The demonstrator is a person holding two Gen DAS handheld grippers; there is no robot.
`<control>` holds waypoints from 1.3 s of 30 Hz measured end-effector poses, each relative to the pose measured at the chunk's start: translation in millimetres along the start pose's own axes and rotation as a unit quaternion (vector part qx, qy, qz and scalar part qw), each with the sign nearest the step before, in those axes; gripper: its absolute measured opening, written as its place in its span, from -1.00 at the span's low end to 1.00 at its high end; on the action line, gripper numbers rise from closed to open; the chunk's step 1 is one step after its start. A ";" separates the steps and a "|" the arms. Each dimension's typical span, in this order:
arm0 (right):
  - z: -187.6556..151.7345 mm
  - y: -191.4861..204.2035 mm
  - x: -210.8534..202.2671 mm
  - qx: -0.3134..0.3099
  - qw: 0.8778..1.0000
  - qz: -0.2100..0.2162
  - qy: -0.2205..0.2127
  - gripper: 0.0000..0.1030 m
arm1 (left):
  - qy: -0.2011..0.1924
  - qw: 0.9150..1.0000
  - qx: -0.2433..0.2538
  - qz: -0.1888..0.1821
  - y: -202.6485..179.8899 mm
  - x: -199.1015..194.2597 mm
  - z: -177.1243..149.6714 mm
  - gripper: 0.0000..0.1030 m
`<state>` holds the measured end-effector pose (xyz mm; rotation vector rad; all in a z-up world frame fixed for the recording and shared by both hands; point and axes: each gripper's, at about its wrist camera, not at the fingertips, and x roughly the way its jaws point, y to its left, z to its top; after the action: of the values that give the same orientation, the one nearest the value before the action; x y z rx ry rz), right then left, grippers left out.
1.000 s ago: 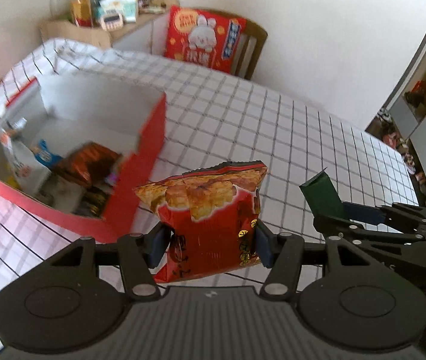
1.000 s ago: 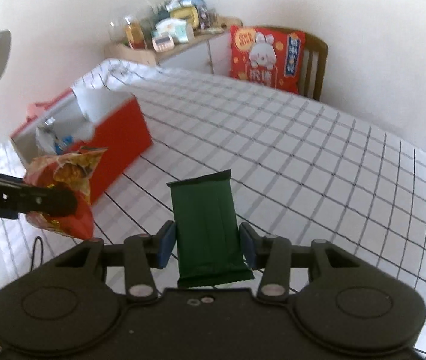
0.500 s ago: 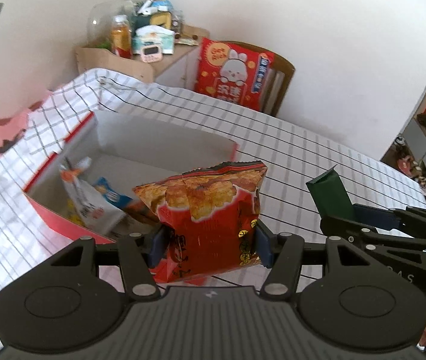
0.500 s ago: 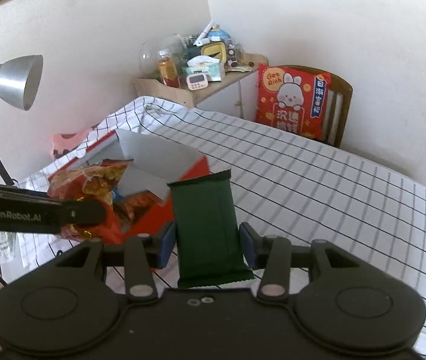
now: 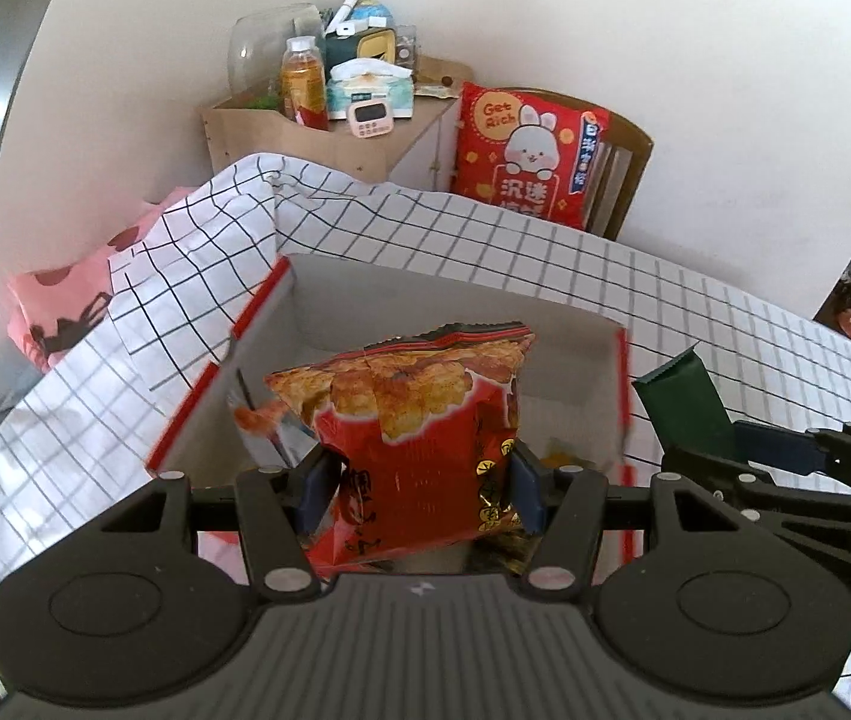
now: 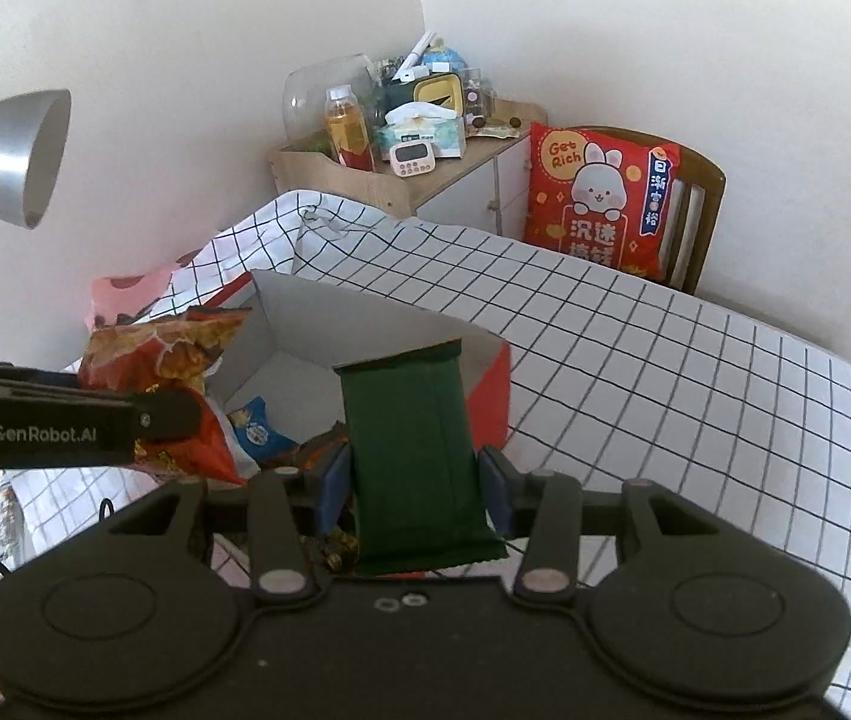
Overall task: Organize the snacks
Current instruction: 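Carry both snacks into the red box and open both tools to release them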
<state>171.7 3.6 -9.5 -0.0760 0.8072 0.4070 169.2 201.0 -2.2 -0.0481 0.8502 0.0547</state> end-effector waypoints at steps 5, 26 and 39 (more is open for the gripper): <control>7.2 16.6 28.6 -0.005 1.000 -0.005 0.016 -0.13 | 0.017 1.000 0.000 0.008 16.1 28.3 14.2 0.13; 2.9 45.8 124.8 -0.065 0.992 -0.017 0.108 -0.13 | 0.124 0.992 0.024 0.013 20.9 122.2 29.1 0.15; 0.3 42.4 115.6 -0.051 0.993 -0.005 0.103 0.08 | 0.122 0.992 0.012 -0.001 22.6 114.7 21.8 0.29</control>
<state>227.2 80.3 -88.3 -0.2201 0.9883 0.4367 259.6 228.2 -74.5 -0.0338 1.0961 0.0375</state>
